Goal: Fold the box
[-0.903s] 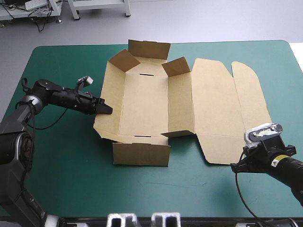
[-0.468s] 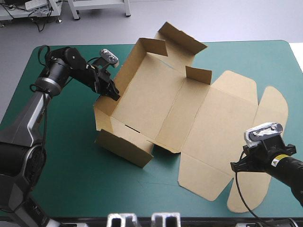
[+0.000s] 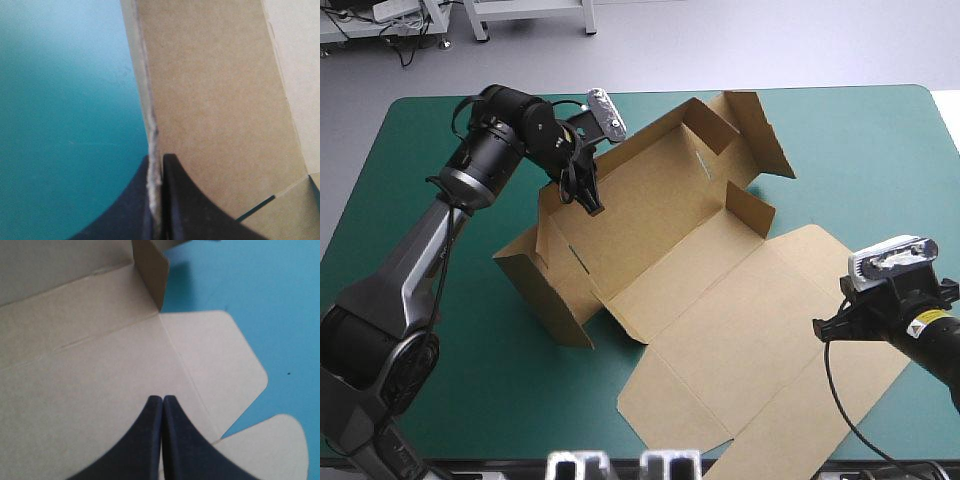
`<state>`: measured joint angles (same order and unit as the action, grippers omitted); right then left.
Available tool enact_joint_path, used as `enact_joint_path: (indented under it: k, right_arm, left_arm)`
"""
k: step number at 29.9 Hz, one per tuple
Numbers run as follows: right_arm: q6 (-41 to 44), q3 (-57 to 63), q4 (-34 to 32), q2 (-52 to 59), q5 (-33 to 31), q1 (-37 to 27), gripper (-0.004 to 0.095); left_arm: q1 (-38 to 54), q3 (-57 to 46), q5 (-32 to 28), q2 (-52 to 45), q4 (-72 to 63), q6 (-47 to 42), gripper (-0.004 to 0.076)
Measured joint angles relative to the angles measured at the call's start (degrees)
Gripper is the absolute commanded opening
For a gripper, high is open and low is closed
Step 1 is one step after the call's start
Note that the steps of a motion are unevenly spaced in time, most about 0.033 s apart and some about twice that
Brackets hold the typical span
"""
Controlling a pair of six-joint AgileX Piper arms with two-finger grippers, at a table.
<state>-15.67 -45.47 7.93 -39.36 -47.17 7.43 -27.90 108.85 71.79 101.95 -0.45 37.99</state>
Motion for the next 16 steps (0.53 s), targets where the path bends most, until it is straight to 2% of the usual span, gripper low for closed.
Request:
enact_joint_path:
  k: [6, 16]
  right_arm:
    - [0.92, -6.26, -1.16, -1.58, -0.06, 0.0, -0.002]
    - [2.12, -20.8, -1.49, -12.76, -1.71, 0.0, -0.002]
  left_arm:
    - [-6.0, 0.0, -0.99, -0.19, 7.11, 2.66, -0.001]
    - [-9.93, -1.93, -3.93, -6.25, 7.24, 8.65, -0.001]
